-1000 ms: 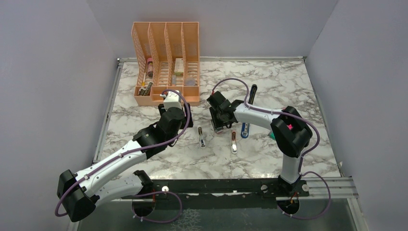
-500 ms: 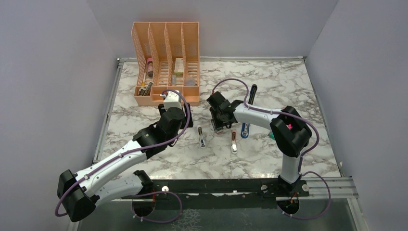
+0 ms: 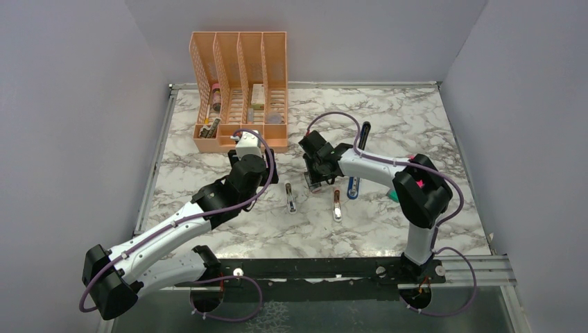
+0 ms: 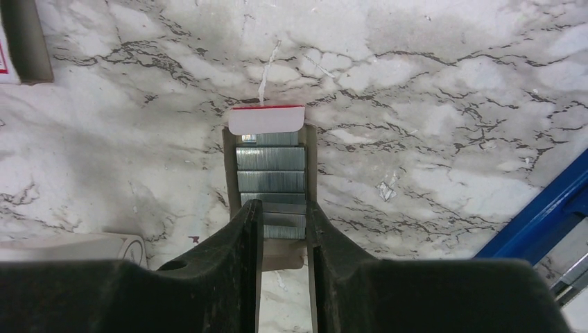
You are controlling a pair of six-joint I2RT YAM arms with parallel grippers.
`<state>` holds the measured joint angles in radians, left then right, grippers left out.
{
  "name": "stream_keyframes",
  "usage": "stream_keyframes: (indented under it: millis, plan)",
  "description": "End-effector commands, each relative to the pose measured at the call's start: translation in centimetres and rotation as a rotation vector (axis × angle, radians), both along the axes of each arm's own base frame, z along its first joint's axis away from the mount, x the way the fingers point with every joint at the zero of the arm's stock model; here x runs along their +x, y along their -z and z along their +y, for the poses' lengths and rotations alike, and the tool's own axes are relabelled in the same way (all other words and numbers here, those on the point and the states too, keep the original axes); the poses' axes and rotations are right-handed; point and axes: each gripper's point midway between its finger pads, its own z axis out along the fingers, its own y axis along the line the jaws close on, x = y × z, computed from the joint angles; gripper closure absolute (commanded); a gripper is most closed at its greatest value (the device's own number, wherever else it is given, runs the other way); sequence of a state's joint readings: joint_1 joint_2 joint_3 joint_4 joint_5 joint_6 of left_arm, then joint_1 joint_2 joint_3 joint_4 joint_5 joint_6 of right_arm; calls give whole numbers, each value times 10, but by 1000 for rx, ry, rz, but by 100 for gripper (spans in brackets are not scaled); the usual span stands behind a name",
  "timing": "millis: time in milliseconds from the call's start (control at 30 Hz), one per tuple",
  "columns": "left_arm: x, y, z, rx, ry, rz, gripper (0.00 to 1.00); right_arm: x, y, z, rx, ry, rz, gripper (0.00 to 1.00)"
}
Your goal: Load the staples into the stapler
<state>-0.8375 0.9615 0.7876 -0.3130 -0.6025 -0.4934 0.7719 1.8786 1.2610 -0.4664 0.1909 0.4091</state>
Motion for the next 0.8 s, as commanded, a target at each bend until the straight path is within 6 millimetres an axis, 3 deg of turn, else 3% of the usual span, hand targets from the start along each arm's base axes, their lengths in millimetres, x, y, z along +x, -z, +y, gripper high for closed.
stream_keyframes:
  millis: [0,333,500,767]
  plan:
    - [3,-1,5,-6,-29,-13,29,3,-26,-3,12,-8,-40,71]
    - [3,-1,5,-7,-30,-15,29,-21,-35,-2,52,-86,12,71]
    - [3,-2,5,-9,-32,-17,29,-50,-39,-3,64,-153,59,71]
    - [3,-11,8,-28,-47,-32,29,-101,-21,-7,15,-255,153,70]
